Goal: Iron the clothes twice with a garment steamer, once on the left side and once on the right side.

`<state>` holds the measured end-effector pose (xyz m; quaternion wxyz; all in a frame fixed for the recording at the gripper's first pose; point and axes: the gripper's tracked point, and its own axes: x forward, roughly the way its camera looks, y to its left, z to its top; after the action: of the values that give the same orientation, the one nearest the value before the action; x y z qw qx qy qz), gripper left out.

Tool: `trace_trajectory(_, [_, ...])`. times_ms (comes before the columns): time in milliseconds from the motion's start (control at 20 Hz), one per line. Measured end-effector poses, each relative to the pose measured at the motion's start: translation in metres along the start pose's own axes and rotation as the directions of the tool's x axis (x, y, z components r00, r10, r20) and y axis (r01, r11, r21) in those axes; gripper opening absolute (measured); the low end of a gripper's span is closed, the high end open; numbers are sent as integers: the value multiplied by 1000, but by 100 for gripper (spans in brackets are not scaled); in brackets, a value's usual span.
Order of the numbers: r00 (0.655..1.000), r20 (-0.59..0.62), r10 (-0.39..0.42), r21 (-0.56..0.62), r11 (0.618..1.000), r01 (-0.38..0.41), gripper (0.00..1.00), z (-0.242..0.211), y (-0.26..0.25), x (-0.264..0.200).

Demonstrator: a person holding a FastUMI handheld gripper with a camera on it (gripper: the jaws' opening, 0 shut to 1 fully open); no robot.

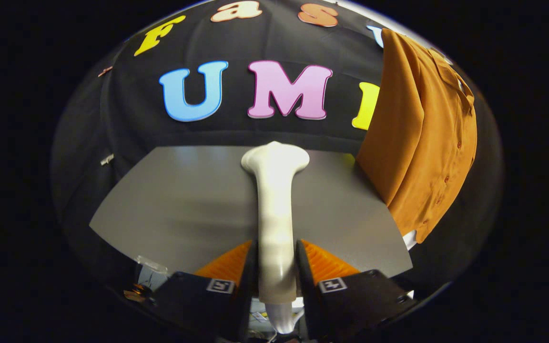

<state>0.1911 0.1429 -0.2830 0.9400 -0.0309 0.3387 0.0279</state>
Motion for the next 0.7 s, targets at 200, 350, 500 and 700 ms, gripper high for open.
trace_trajectory(200, [997, 73, 39, -35, 999, -37, 27, 3, 3, -3])
trace_trajectory(350, [992, 114, 45, 7, 999, -46, 22, 5, -4, -14])
trace_trajectory(500, [981, 190, 38, 22, 999, -43, 22, 18, -13, -37])
trace_trajectory(700, [945, 327, 24, 57, 997, -45, 21, 47, -32, -84])
